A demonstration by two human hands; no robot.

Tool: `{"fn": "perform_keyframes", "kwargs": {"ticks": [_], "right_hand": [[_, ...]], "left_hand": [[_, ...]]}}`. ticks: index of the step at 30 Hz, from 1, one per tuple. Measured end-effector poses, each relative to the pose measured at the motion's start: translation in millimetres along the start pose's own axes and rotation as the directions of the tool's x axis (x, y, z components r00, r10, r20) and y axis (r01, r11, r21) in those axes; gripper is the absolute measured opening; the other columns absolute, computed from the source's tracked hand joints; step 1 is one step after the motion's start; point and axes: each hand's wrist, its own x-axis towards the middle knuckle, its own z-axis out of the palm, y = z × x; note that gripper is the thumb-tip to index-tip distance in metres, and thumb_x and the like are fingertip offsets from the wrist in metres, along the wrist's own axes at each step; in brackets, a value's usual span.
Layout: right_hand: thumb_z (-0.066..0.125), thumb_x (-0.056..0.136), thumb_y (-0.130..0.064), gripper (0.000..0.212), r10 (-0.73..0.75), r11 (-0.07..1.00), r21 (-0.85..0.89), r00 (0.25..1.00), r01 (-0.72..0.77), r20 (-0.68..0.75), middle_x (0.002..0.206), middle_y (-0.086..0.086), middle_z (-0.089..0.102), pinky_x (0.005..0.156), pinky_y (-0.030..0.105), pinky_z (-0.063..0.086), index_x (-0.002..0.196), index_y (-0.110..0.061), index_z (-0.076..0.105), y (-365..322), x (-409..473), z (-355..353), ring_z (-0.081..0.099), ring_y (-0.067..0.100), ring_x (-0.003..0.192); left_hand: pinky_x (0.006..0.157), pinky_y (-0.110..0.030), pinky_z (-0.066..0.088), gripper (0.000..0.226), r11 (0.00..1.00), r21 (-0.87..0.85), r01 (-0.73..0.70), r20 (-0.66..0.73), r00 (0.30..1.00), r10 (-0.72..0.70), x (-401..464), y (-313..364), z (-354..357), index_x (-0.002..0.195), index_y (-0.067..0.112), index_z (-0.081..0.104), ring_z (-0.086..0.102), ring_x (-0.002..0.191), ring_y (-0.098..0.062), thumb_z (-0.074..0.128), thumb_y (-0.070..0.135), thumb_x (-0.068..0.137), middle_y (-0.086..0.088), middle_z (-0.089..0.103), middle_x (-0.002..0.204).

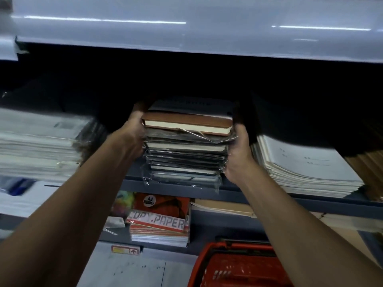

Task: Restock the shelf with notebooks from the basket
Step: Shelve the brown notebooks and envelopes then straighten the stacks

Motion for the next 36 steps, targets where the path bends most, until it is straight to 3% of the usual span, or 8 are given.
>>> {"fn": "perform_keyframes", "kwargs": {"ticks": [5,8,12,17,20,24,29,36], "right_hand": [[0.054,0.077,-0.074,0.089,0.009,1.0,-0.016,1.0,-0.009,-0.029,0.132,0.018,0.069,0.117,0.053,0.041,0.138,-0.01,0.064,4.6,6.4,-2.4,0.063,0.032,0.126],[0.046,0.095,-0.065,0.076,0.009,1.0,-0.012,1.0,-0.01,-0.024,0.131,0.019,0.07,0.116,0.054,0.042,0.139,-0.005,0.063,3.0,8.7,-2.8,0.064,0.033,0.126],[0.043,0.095,-0.071,0.075,0.028,1.0,-0.001,0.998,-0.028,-0.052,0.126,0.015,0.073,0.117,0.053,0.041,0.131,-0.012,0.07,0.9,6.2,-3.9,0.065,0.031,0.125],[0.035,0.093,-0.077,0.078,0.089,0.996,-0.009,0.995,-0.09,-0.043,0.146,0.001,0.061,0.122,0.05,0.033,0.149,-0.027,0.054,15.0,-28.9,-12.5,0.051,0.022,0.14],[0.035,0.094,-0.078,0.08,0.084,0.99,-0.12,0.996,-0.08,0.03,0.163,-0.011,0.039,0.124,0.037,0.023,0.161,-0.034,0.033,21.5,-62.1,-21.4,0.033,0.011,0.151],[0.053,0.101,-0.052,0.056,-0.059,0.98,-0.192,0.998,0.054,-0.018,0.148,-0.017,0.052,0.111,0.017,0.037,0.151,-0.028,0.05,23.4,-115.3,-38.8,0.051,-0.005,0.129],[0.057,0.091,-0.038,0.022,-0.438,0.842,-0.424,0.882,0.333,-0.177,0.099,-0.007,0.074,0.087,0.039,0.057,0.101,-0.026,0.073,5.8,-151.9,-92.2,0.069,0.011,0.096],[0.057,0.099,-0.029,0.037,-0.615,0.647,-0.717,0.733,0.259,-0.29,0.131,-0.005,0.054,0.098,0.035,0.046,0.134,-0.018,0.059,-50.0,-131.5,-192.3,0.05,0.01,0.111]], "left_hand": [[0.116,-0.042,0.038,0.064,0.995,-0.075,0.062,-0.009,0.998,-0.063,8.5,-8.6,-3.9,0.148,0.007,0.045,0.05,0.136,-0.025,0.034,0.054,0.105,-0.008,0.053,0.142],[0.098,-0.038,0.047,0.064,0.995,-0.073,0.066,0.021,0.998,-0.065,-6.4,-3.5,1.6,0.151,0.012,0.044,0.064,0.117,-0.033,0.035,0.055,0.105,-0.011,0.058,0.143],[0.047,-0.027,0.057,0.064,0.979,-0.187,0.084,0.078,0.995,-0.07,-17.5,6.2,-0.2,0.112,0.007,0.07,0.072,0.055,-0.022,0.056,0.065,0.092,-0.01,0.075,0.069],[0.054,-0.032,0.03,0.042,0.97,-0.241,-0.013,0.049,0.998,0.025,-21.7,-10.6,-17.9,0.074,0.022,0.067,0.048,0.048,-0.02,0.052,0.054,0.097,0.0,0.05,0.059],[0.061,-0.029,0.038,0.029,0.961,-0.235,-0.146,-0.148,0.982,0.113,-52.0,-45.8,-26.6,0.087,0.02,0.065,0.055,0.064,-0.014,0.046,0.033,0.104,0.005,0.057,0.068],[0.07,-0.027,0.047,0.014,0.903,0.157,-0.399,-0.476,0.771,0.423,-117.1,-99.1,-2.8,0.097,0.015,0.062,0.058,0.082,-0.01,0.05,0.01,0.1,0.005,0.062,0.088],[0.075,-0.023,0.05,0.022,0.73,0.366,-0.578,-0.13,0.745,0.655,-181.7,-112.0,61.7,0.094,0.018,0.066,0.062,0.085,-0.004,0.061,-0.004,0.092,0.005,0.068,0.092],[0.119,-0.039,0.033,0.059,0.838,0.305,-0.452,0.228,0.889,0.396,-160.4,-82.9,134.7,0.153,0.034,0.043,0.039,0.143,-0.008,0.056,0.045,0.097,0.013,0.043,0.156]]}}
